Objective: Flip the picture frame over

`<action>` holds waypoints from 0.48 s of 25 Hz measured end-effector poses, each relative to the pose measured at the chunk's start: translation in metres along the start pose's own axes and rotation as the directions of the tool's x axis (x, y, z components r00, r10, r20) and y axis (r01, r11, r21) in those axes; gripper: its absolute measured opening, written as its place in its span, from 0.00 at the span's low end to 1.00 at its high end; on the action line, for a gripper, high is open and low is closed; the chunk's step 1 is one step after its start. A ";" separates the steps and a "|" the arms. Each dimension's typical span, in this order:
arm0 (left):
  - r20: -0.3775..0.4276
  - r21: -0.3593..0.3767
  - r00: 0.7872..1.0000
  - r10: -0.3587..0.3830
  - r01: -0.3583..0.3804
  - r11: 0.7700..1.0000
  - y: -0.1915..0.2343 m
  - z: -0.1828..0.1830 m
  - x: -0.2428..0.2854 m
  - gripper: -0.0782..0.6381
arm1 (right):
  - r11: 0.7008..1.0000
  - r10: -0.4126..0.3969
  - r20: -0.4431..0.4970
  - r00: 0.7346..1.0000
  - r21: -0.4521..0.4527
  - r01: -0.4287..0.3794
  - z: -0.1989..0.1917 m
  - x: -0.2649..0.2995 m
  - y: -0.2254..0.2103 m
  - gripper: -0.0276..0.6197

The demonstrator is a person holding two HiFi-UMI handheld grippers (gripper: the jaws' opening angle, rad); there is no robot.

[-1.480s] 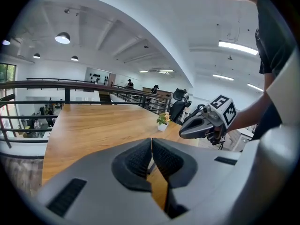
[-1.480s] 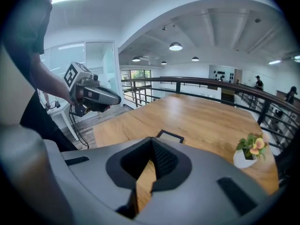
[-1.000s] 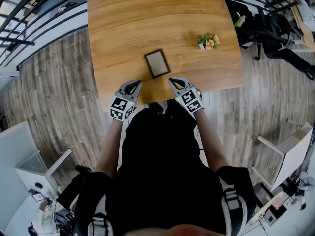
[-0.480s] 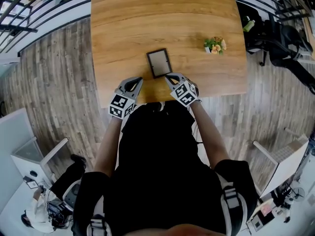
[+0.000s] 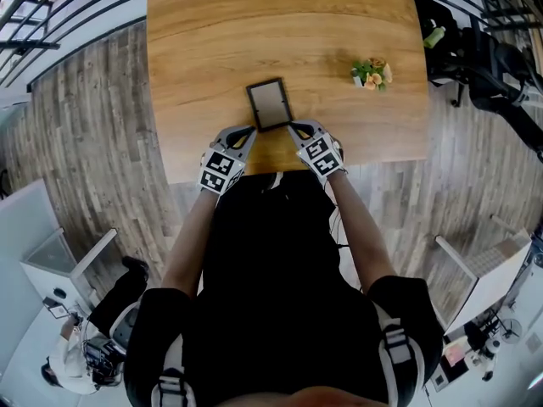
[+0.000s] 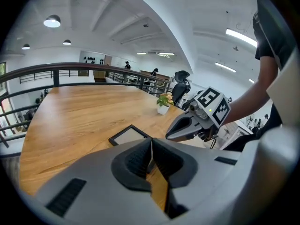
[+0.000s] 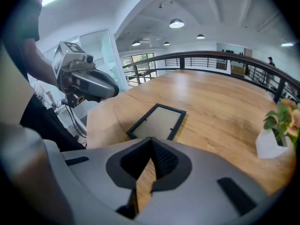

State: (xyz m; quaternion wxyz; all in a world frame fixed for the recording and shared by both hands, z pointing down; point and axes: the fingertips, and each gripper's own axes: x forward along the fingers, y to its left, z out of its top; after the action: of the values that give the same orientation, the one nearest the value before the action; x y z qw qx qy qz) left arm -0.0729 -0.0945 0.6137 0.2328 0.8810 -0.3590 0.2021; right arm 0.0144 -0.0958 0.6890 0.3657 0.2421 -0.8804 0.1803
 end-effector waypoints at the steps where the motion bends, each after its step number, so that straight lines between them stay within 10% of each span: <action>1: -0.007 -0.011 1.000 -0.006 0.006 1.000 -0.001 -0.002 0.005 0.14 | 1.000 0.000 -0.001 1.000 0.014 0.000 -0.002 0.000 -0.002 0.06; 12: -0.046 -0.055 0.998 -0.032 0.029 0.998 -0.018 -0.020 0.021 0.14 | 0.973 -0.133 -0.098 0.986 0.176 0.149 -0.013 0.035 -0.036 0.22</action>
State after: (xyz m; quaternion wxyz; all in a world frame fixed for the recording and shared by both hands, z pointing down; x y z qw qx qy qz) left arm -0.0500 -0.0836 0.6360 0.2679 0.8748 -0.3452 0.2094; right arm 0.0200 -0.1291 0.7279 0.3912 0.3286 -0.8242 0.2443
